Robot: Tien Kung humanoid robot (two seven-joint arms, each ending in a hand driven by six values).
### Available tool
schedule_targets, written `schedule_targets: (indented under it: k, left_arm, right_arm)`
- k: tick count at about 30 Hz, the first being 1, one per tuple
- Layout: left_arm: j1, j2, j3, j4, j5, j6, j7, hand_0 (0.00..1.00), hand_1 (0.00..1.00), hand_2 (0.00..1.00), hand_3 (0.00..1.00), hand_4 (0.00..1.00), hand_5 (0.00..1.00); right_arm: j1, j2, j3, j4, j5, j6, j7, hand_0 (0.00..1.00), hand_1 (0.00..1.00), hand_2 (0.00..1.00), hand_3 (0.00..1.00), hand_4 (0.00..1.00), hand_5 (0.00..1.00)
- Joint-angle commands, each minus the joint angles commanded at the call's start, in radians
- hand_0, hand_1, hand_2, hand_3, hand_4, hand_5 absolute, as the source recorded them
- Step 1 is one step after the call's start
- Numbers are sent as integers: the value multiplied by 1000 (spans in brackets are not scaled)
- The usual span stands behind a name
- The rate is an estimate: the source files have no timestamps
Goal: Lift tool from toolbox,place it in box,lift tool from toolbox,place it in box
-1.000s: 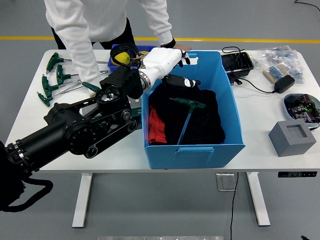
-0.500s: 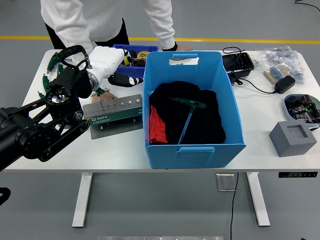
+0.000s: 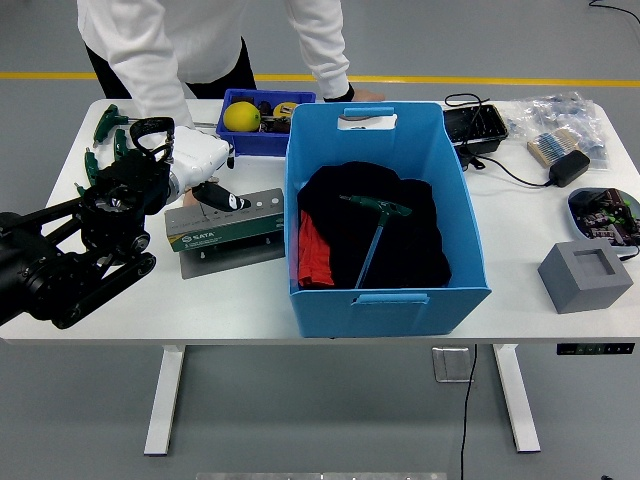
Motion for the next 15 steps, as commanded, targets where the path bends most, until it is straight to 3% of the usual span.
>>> schedule_targets:
  k: [1, 6, 7, 12, 13, 15]
  left_arm:
    - [-1, 0, 2, 5, -2, -9, 3, 752, 830, 850, 664, 898, 773]
    - [0, 2, 6, 16, -14, -35, 11, 752, 830, 850, 664, 898, 773]
    - [0, 2, 7, 16, -15, -39, 13, 761, 824, 830, 614, 901, 780]
    - [-3, 1, 18, 14, -17, -55, 18, 761, 824, 830, 614, 901, 780]
    - [-4, 0, 21, 15, -17, -56, 18, 759, 799, 776, 565, 898, 787]
    - [-5, -1, 26, 18, -17, -61, 20, 759, 799, 776, 565, 898, 787]
  right_arm:
    - [0, 0, -1, 0, 0, 0, 0, 670, 653, 731, 575, 774, 719]
    - [-2, 0, -2, 1, 2, 1, 0, 670, 653, 731, 575, 774, 719]
    - [-3, 0, -1, 1, 1, 1, 0, 670, 652, 731, 575, 772, 718]
    - [-6, 0, 2, 1, -3, 2, -1, 670, 652, 731, 575, 772, 718]
    - [-7, 1, 2, 1, -3, 2, -1, 669, 652, 731, 574, 771, 717]
    - [-8, 1, 3, 1, -4, 1, -2, 669, 652, 731, 574, 771, 717]
